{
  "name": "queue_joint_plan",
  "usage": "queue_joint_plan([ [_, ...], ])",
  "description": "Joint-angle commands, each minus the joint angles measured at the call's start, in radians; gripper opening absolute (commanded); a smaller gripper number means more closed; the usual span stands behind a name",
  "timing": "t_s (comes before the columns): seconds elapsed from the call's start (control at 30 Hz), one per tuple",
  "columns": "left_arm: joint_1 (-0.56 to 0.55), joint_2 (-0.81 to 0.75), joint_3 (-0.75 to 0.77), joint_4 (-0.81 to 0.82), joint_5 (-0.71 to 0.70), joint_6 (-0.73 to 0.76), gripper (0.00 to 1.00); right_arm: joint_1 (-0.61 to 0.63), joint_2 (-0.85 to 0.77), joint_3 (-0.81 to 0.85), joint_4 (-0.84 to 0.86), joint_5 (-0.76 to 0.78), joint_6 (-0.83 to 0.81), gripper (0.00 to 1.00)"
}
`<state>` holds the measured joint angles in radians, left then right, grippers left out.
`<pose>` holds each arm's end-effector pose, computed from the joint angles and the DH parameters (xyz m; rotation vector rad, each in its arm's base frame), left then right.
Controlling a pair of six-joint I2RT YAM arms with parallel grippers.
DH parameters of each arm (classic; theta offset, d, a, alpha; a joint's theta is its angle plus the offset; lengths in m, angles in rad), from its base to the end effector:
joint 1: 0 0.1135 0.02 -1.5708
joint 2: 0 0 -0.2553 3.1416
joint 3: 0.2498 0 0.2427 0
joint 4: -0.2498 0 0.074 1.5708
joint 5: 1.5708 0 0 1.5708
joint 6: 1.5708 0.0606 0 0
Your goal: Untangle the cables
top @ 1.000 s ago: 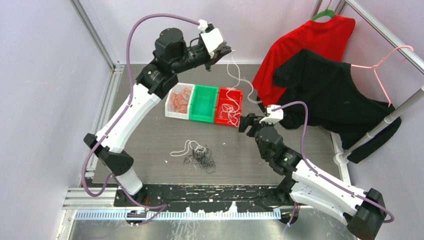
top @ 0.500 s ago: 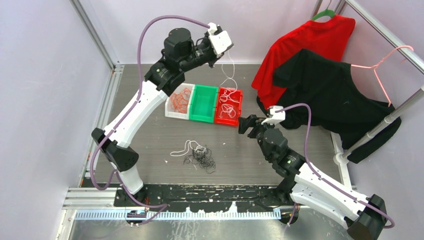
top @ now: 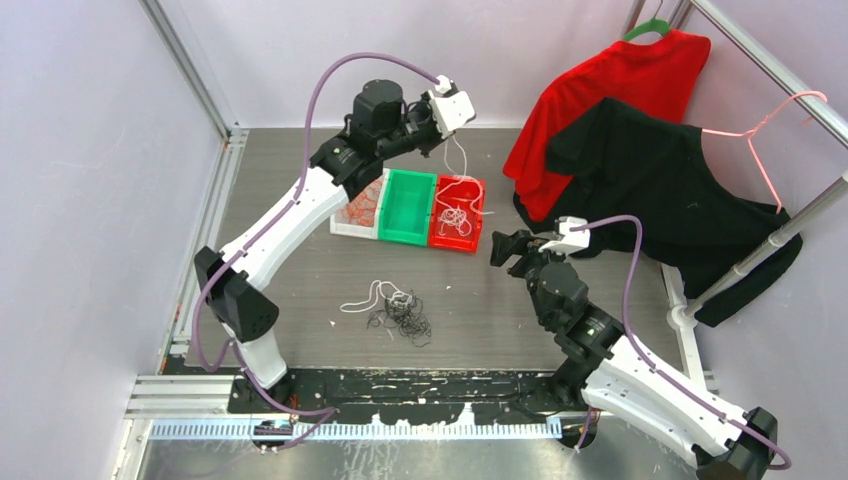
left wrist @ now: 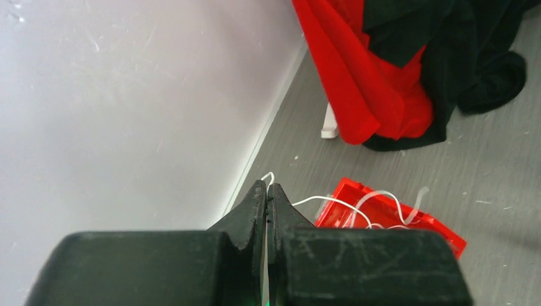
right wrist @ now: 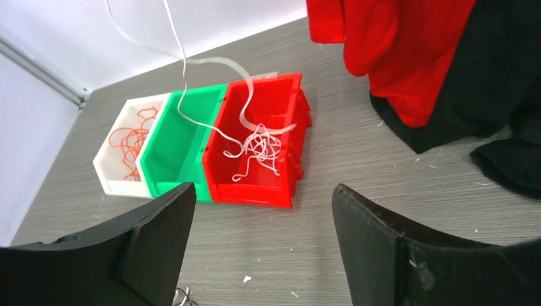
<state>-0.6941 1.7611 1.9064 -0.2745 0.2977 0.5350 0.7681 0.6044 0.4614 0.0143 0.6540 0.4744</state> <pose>0.3139 -0.2843 0.4406 1.1587 1.2550 -0.3714 0.1496 0.0932 0.2688 0.2402 1.6699 0.3812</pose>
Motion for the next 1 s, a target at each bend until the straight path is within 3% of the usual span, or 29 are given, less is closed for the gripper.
queue_joint_plan([
  [0.0,-0.004,0.010,-0.001,0.056,-0.109,0.070,0.00,-0.009,-0.041,0.015,-0.016,0.063,0.016,0.83],
  [0.23,-0.005,0.048,-0.013,0.035,-0.232,0.133,0.00,-0.020,-0.031,0.011,-0.020,0.072,0.019,0.83],
  [0.47,-0.019,0.052,-0.054,0.022,-0.156,0.084,0.00,-0.029,-0.016,0.012,-0.013,0.070,0.020,0.83],
  [0.77,-0.035,0.172,0.060,-0.050,-0.070,-0.073,0.00,-0.037,-0.056,0.009,-0.041,0.086,0.025,0.83],
  [0.97,-0.050,0.238,0.062,-0.057,-0.092,0.010,0.00,-0.037,-0.105,-0.008,-0.075,0.098,0.030,0.82],
])
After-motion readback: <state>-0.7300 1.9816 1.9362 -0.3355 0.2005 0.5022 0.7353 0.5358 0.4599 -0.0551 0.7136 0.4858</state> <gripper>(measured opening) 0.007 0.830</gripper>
